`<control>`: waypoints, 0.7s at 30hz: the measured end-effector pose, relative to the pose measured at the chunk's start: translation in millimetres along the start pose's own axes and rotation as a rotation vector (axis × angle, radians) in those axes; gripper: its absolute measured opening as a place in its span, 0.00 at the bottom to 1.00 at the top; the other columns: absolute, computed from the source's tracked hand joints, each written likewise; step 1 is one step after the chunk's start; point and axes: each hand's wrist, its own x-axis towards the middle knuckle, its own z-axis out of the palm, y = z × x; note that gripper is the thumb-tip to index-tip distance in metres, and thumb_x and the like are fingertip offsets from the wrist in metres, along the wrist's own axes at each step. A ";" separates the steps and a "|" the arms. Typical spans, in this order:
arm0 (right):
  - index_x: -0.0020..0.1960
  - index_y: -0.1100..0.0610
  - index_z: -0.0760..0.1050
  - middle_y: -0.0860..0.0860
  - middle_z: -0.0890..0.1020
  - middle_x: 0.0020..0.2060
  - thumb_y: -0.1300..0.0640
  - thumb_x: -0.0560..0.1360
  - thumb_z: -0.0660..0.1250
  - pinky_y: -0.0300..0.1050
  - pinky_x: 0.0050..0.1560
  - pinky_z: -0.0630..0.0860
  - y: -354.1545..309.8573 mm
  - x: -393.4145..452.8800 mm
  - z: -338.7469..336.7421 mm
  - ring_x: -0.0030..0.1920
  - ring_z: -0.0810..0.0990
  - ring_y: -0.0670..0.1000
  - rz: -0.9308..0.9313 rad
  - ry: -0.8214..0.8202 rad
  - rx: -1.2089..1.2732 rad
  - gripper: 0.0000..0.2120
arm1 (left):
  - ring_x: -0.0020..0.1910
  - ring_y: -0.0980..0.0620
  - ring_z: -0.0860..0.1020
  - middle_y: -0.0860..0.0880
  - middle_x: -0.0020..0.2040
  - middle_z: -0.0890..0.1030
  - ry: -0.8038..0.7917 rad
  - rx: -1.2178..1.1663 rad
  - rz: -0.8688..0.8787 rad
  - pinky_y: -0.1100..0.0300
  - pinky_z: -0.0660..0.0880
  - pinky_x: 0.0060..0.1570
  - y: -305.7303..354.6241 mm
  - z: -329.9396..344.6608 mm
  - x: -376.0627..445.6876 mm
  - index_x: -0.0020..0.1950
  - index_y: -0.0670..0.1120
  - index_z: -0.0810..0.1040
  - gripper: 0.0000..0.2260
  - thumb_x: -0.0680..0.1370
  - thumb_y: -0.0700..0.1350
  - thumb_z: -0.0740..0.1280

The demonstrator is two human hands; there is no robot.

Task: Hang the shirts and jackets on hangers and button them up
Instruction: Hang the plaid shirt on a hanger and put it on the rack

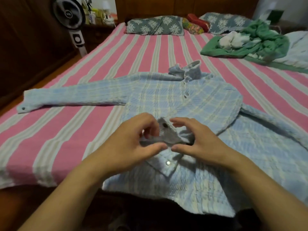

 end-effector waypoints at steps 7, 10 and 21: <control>0.45 0.50 0.76 0.45 0.77 0.33 0.53 0.80 0.66 0.44 0.36 0.68 -5.3 27.5 16.2 0.33 0.74 0.43 0.070 0.281 0.077 0.05 | 0.57 0.49 0.78 0.53 0.59 0.79 -0.221 0.446 0.108 0.50 0.77 0.52 -32.9 40.4 -23.9 0.63 0.52 0.79 0.19 0.75 0.57 0.69; 0.46 0.51 0.77 0.46 0.76 0.29 0.48 0.81 0.65 0.45 0.34 0.67 -3.9 35.8 9.3 0.30 0.72 0.47 0.318 0.240 0.281 0.08 | 0.48 0.46 0.79 0.51 0.50 0.82 -0.017 0.487 0.215 0.49 0.74 0.45 -31.9 46.9 -20.2 0.55 0.49 0.83 0.08 0.77 0.46 0.69; 0.44 0.55 0.81 0.47 0.83 0.40 0.51 0.78 0.71 0.40 0.43 0.75 -21.9 36.9 -1.3 0.40 0.80 0.45 0.175 0.450 0.391 0.08 | 0.47 0.44 0.85 0.45 0.45 0.87 0.288 -0.643 -0.855 0.45 0.80 0.42 -0.3 35.6 8.7 0.45 0.46 0.87 0.10 0.77 0.53 0.74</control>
